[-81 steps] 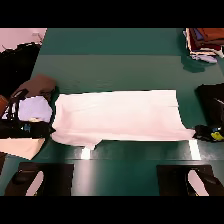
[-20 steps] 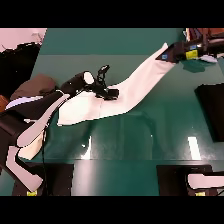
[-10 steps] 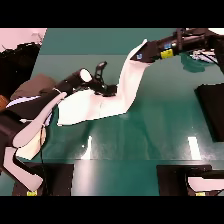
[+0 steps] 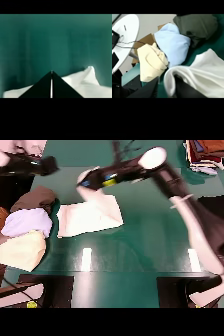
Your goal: Fold the shirts.
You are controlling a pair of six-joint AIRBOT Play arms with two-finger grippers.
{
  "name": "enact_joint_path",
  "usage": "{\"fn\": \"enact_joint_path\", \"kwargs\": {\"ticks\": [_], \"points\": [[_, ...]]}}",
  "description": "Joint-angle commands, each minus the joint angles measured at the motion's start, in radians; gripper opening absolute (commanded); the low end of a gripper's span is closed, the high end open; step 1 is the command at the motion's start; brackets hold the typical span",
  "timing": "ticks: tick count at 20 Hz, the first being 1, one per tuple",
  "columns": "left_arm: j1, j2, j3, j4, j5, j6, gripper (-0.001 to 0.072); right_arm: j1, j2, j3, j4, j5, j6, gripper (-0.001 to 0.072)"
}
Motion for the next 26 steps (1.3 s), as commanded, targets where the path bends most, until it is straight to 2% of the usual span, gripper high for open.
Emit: {"fn": "enact_joint_path", "kwargs": {"ticks": [1, 5, 9, 11, 12, 14, 15, 20, 23, 26], "points": [[0.152, 0.125, 0.000, 0.053, -0.063, 0.004, 0.0023, 0.163, -0.182, 0.132, 0.012, -0.090, -0.068, 0.0443], [0.187, 0.140, 0.000, 0.053, -0.148, 0.055, 0.0023, 0.120, -0.162, 0.064, 0.001, -0.008, -0.054, 0.0445], [0.187, 0.140, 0.000, 0.051, -0.174, 0.055, 0.0023, -0.061, -0.029, -0.153, -0.261, 0.076, 0.093, 0.0435], [0.187, 0.140, 0.000, 0.046, -0.174, 0.055, 0.0023, -0.171, 0.037, -0.292, -0.339, 0.092, 0.144, 0.0436], [0.187, 0.140, 0.000, 0.041, -0.174, 0.055, 0.0023, -0.224, 0.061, -0.359, -0.350, 0.092, 0.165, 0.0455], [0.187, 0.139, 0.000, 0.026, -0.172, 0.055, 0.0023, -0.324, 0.079, -0.461, -0.347, 0.094, 0.219, 0.0688], [0.184, 0.139, 0.000, 0.020, -0.171, 0.055, 0.0023, -0.361, 0.075, -0.498, -0.340, 0.097, 0.243, 0.0695], [0.133, 0.136, -0.005, 0.017, -0.148, 0.055, 0.0023, -0.389, -0.027, -0.545, -0.164, 0.103, 0.204, 0.0621], [0.093, 0.136, -0.005, 0.018, -0.139, 0.056, 0.0023, -0.338, -0.131, -0.450, -0.101, 0.129, 0.202, 0.0605], [0.052, 0.136, -0.005, 0.018, -0.140, 0.056, 0.0023, -0.266, -0.216, -0.326, -0.084, 0.141, 0.203, 0.0536]]}}
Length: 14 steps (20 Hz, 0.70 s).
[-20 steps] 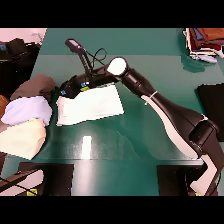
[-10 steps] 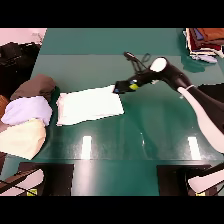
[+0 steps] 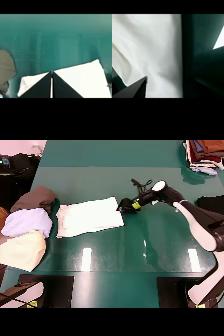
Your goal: Fold the shirts.
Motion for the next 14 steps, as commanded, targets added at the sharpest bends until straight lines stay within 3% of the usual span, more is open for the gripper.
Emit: {"fn": "enact_joint_path", "kwargs": {"ticks": [1, 3, 5, 6, 10, 14], "points": [[-0.049, 0.000, 0.000, -0.001, 0.005, 0.000, 0.0023, 0.073, -0.100, 0.128, 0.032, 0.016, -0.002, 0.0426], [-0.082, 0.000, 0.000, -0.001, 0.005, 0.000, 0.0023, 0.109, -0.129, 0.197, 0.029, 0.007, -0.003, 0.0284], [-0.118, 0.000, 0.000, 0.000, 0.008, 0.000, 0.0023, 0.127, -0.130, 0.242, 0.021, -0.008, -0.049, 0.0061], [-0.139, 0.000, 0.000, 0.000, 0.010, -0.001, 0.0023, 0.126, -0.130, 0.267, 0.021, -0.007, -0.063, 0.0016], [-0.222, 0.000, 0.000, -0.001, 0.010, -0.002, 0.0023, 0.053, -0.080, 0.336, 0.003, -0.006, -0.057, 0.0016], [-0.278, 0.000, 0.000, -0.002, 0.010, -0.011, 0.0023, -0.132, 0.095, 0.335, -0.268, 0.043, 0.039, 0.0016]]}}
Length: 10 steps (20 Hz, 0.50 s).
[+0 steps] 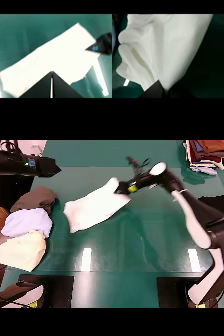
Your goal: Fold the shirts.
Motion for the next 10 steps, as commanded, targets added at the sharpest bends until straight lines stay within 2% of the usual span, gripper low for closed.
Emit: {"fn": "enact_joint_path", "kwargs": {"ticks": [1, 5, 10], "points": [[-0.042, 0.000, 0.000, -0.007, 0.000, -0.008, 0.0023, -0.163, 0.142, 0.013, -0.235, 0.053, 0.070, 0.0016], [-0.042, 0.000, 0.000, -0.023, 0.007, -0.034, 0.0023, -0.454, 0.294, 0.004, -0.434, 0.115, 0.098, 0.0016], [-0.042, 0.000, 0.000, -0.038, 0.055, -0.084, 0.0023, -0.809, 0.328, 0.004, -0.420, 0.115, 0.098, 0.0016]]}}
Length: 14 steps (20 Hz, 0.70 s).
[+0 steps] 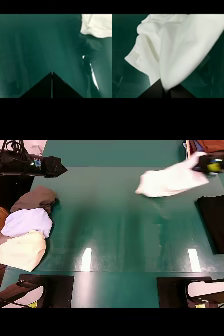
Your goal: Fold the shirts.
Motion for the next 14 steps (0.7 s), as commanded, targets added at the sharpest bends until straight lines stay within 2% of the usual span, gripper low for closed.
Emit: {"fn": "enact_joint_path", "kwargs": {"ticks": [1, 6, 14], "points": [[-0.002, 0.000, 0.000, -0.016, 0.035, -0.029, 0.0023, -0.237, 0.025, 0.000, -0.032, 0.012, 0.008, 0.0016], [-0.002, 0.000, 0.000, -0.017, 0.053, -0.051, 0.0022, -0.379, 0.023, 0.008, -0.032, -0.022, 0.033, 0.0015], [-0.002, 0.000, 0.000, -0.016, 0.052, -0.047, 0.0023, -0.401, 0.099, 0.105, -0.065, 0.031, 0.084, 0.0016]]}}
